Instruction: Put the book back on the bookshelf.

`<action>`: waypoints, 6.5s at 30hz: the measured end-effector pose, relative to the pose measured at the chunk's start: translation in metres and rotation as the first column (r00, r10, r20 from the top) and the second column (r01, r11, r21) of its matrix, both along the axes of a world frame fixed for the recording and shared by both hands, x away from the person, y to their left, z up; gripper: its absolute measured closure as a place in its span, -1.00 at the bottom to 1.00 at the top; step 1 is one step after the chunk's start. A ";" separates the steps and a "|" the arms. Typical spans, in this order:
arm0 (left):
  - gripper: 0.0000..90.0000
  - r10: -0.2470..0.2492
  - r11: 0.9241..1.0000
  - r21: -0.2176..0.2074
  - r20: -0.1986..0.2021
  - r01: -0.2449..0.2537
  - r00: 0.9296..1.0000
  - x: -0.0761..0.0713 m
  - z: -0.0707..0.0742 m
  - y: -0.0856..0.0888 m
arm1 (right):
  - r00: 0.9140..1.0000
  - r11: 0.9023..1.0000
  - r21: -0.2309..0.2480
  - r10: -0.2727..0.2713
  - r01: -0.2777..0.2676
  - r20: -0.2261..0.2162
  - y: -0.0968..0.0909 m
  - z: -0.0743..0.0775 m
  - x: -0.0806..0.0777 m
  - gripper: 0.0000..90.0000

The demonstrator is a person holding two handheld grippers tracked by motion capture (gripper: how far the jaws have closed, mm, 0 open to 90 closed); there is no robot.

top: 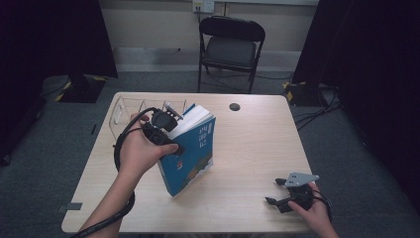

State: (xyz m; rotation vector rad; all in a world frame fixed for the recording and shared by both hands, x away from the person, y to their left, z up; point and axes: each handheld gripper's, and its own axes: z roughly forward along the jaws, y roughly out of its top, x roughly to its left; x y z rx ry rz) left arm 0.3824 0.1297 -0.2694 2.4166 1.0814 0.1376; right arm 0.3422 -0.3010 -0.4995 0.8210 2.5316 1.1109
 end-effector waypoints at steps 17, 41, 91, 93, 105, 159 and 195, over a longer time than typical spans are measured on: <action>0.38 0.065 0.998 -0.010 0.000 -0.065 0.998 0.002 0.000 0.015 | 1.000 1.000 0.000 0.000 0.000 0.000 0.000 0.000 0.000 -0.63; 0.38 0.122 0.992 -0.008 -0.021 -0.122 0.992 -0.006 -0.002 0.039 | 1.000 1.000 0.000 0.000 0.000 0.000 0.000 0.000 0.000 -0.63; 0.38 0.304 0.953 0.004 -0.014 -0.304 0.952 0.014 -0.004 0.074 | 1.000 1.000 0.000 0.001 -0.001 -0.002 0.000 0.000 0.000 -0.63; 0.38 0.308 0.951 -0.001 -0.010 -0.308 0.951 0.016 -0.005 0.074 | 1.000 1.000 0.000 0.001 -0.001 -0.002 0.000 0.000 0.000 -0.63; 0.38 0.339 0.941 -0.008 -0.002 -0.339 0.941 0.026 -0.001 0.072 | 1.000 1.000 0.000 0.001 -0.001 -0.002 0.000 0.000 0.000 -0.63; 0.38 0.450 0.893 0.002 0.016 -0.450 0.893 0.071 -0.008 0.054 | 1.000 1.000 0.000 0.002 -0.002 -0.002 0.000 0.000 0.000 -0.63; 0.38 0.491 0.871 0.002 -0.006 -0.491 0.871 0.097 -0.015 0.047 | 1.000 1.000 0.000 0.002 -0.002 -0.001 0.000 0.000 0.000 -0.63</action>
